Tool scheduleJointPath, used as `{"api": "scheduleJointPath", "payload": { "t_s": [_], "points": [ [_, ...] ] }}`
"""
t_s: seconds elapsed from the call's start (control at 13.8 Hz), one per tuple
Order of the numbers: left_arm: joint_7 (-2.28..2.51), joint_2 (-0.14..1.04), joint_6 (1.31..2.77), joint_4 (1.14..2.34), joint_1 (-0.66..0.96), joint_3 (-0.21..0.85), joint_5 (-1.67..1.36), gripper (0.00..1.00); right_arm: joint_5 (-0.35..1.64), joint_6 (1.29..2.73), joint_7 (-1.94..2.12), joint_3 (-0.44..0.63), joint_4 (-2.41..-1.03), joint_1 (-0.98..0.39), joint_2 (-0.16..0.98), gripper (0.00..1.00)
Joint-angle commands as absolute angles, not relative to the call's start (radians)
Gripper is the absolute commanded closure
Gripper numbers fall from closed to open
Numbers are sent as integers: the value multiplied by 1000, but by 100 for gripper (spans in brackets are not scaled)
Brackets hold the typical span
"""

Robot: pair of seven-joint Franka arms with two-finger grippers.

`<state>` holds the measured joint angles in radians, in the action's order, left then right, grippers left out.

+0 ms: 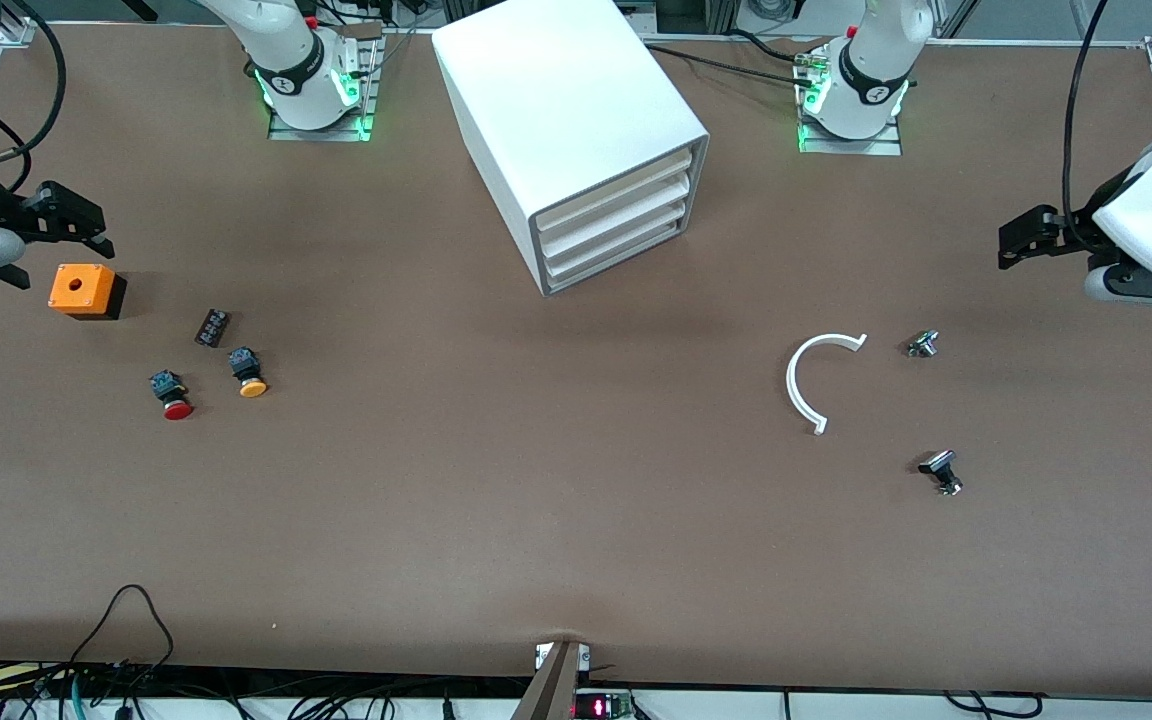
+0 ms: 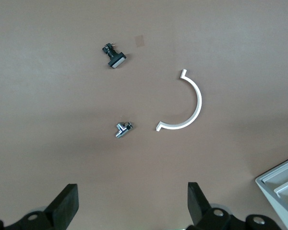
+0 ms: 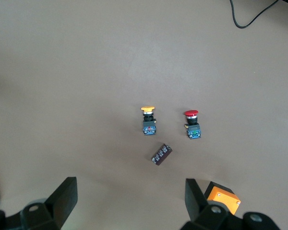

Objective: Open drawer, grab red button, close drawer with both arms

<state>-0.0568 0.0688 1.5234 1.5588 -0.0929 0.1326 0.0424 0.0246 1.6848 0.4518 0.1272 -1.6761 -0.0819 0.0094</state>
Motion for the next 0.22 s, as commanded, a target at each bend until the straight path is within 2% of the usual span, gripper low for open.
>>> {"api": "scheduleJointPath", "payload": {
  "t_s": [0.0,0.15],
  "points": [
    [-92,69,1502,1539,-80,114,21,0,37,1675,453,129,-1654,-81,18,1],
    [-89,69,1500,1540,-78,114,23,0,37,1677,453,129,-1654,-81,18,1]
  ]
}}
